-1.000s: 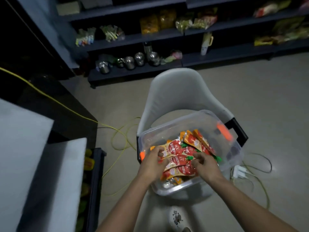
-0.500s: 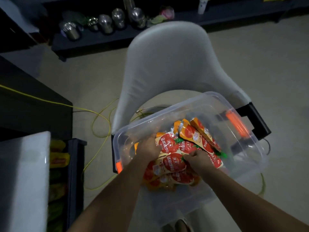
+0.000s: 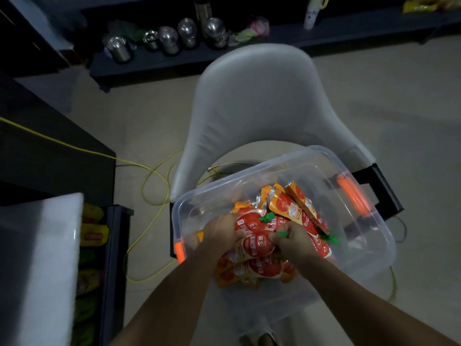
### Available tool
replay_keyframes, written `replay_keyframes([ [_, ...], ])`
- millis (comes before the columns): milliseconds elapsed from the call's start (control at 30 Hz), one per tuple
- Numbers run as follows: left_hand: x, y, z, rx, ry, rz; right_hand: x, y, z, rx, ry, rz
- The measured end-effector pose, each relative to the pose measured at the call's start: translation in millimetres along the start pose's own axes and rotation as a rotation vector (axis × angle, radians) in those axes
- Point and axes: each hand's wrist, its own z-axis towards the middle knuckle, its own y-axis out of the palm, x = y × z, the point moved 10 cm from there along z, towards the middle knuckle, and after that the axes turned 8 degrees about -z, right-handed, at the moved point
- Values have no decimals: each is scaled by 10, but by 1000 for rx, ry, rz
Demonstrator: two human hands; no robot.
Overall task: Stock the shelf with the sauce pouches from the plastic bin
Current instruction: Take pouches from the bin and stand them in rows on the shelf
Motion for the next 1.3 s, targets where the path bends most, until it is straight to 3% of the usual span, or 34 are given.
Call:
replay_keyframes([
  [233,121,-658,-741,288,-90,-723,-637,-475,-708,117,-341,33],
  [500,197,-1048,-2414,487,-67,-1085,-1322,-752,-2016,120,-665,-142],
  [733,12,-1268,-4177,714,-30,-1301,-1601,-407,-3540,2,-885,-32],
  [1300,-1070,-1169,-7888,1326,-150,-1365,-1652,1696,-6530,-595,-1199,-72],
])
